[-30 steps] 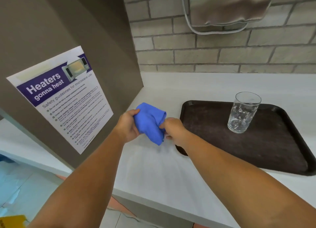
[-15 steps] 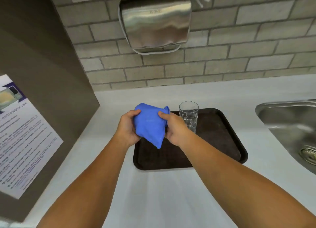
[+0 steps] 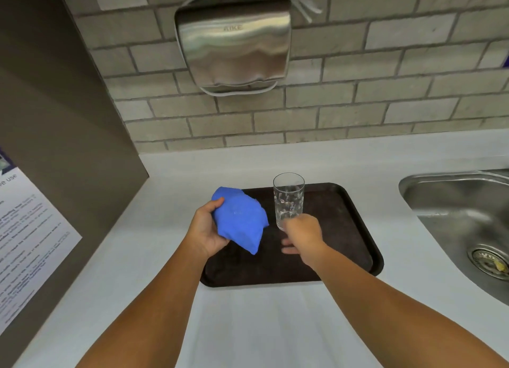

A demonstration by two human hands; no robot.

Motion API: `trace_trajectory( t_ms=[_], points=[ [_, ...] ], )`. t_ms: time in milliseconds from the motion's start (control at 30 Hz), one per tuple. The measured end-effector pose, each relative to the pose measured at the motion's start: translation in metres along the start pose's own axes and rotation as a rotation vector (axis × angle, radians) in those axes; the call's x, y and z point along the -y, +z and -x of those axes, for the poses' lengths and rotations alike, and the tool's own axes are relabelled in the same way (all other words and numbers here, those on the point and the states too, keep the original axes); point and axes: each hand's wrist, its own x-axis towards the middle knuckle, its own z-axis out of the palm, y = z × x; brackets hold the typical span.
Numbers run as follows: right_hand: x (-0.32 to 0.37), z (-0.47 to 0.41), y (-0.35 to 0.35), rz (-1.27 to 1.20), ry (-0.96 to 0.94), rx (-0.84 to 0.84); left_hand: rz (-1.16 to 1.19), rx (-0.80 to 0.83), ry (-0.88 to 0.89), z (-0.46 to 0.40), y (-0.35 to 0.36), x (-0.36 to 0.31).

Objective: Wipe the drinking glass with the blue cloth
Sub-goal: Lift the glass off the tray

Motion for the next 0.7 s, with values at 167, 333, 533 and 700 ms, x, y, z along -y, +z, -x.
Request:
trace_trajectory(
  t_ms=[167, 333, 533, 700],
  points=[
    [-0.013, -0.035, -0.029, 0.213, -0.188, -0.143, -0.017, -0.065, 0.031, -0.007, 0.004, 0.0],
    [-0.009, -0.062, -0.03, 0.206, -0.362, 0.063, -0.061, -0.127, 0.075, -0.01, 0.006, 0.002],
    [-0.003, -0.072, -0.025, 0.197, -0.367, 0.111, -0.091, -0.155, 0.127, -0.007, 0.006, 0.003],
    [0.005, -0.072, -0.022, 0.184, -0.363, 0.159, -0.111, -0.165, 0.152, -0.003, 0.01, 0.001]
  ],
)
